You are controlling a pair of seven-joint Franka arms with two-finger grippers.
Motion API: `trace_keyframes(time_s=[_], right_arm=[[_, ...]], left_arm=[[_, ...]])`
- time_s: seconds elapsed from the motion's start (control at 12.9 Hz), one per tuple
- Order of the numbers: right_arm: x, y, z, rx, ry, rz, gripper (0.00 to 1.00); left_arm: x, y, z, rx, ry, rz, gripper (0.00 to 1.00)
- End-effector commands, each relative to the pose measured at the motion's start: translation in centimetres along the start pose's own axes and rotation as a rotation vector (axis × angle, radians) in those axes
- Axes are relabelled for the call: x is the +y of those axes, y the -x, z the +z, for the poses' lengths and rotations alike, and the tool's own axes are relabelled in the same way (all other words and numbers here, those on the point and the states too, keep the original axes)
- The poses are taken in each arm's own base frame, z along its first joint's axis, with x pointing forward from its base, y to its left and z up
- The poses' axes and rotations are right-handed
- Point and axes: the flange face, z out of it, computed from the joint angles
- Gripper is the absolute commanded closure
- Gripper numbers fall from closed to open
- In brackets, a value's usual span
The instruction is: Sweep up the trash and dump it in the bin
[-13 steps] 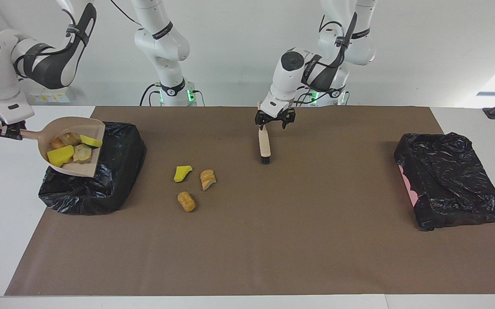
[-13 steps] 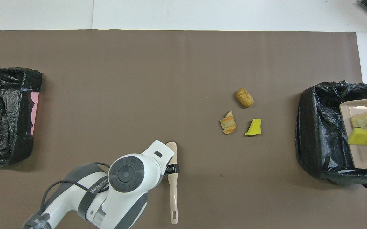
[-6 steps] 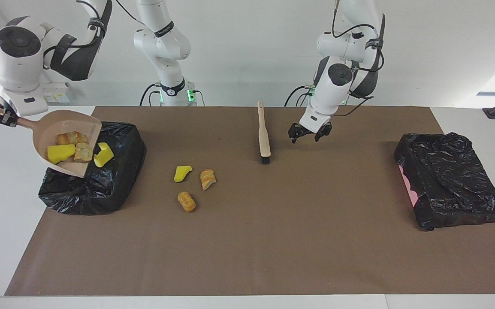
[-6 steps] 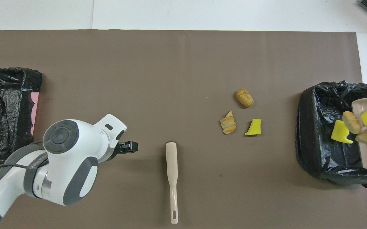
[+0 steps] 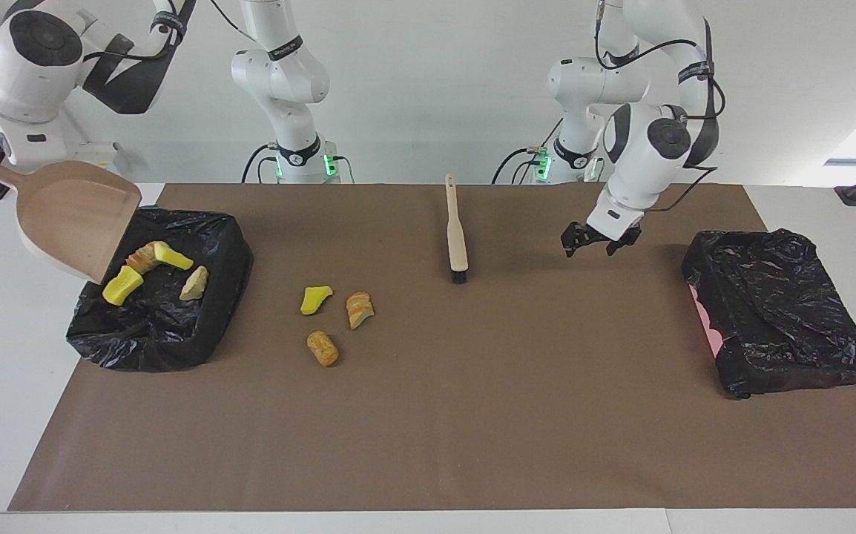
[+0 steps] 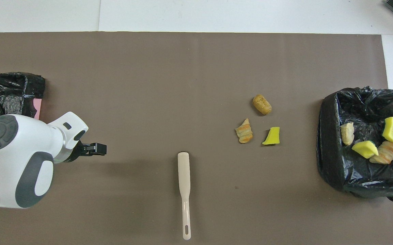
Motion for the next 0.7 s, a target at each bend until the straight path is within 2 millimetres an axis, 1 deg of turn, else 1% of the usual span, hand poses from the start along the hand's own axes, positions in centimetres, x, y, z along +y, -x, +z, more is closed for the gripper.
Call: trace_keyframes(time_s=[0.0, 0.08, 0.15, 0.23, 0.39, 0.54, 0.62], right_arm=[[-0.5, -1.3, -1.8, -0.017, -0.005, 0.02, 1.0], [-0.5, -1.7, -2.6, 0.0, -0.01, 0.022, 1.0], [-0.3, -2.7, -3.6, 0.056, -0.008, 0.023, 1.0], [-0.3, -3.6, -4.3, 0.12, -0.016, 0.033, 1.0], [-0.2, -5.6, -5.2, 0.259, -0.026, 0.051, 1.0], [-0.1, -7.8, -6.7, 0.356, -0.021, 0.086, 1.0], [-0.2, -9.0, -7.8, 0.376, -0.029, 0.1, 1.0]], left_arm=[[-3.4, -1.2, -4.0, 0.024, -0.004, 0.056, 0.0], [-4.3, -1.8, -6.5, 0.008, -0.002, 0.068, 0.0], [-4.8, -2.3, -9.2, -0.013, 0.002, 0.082, 0.0], [-5.3, -2.6, -11.5, -0.015, -0.03, 0.089, 0.0], [-5.8, -2.6, -14.3, -0.009, -0.122, 0.113, 0.0], [-5.6, -2.5, -17.5, -0.013, -0.124, 0.109, 0.0], [-5.5, -2.3, -19.2, -0.012, -0.124, 0.107, 0.0]])
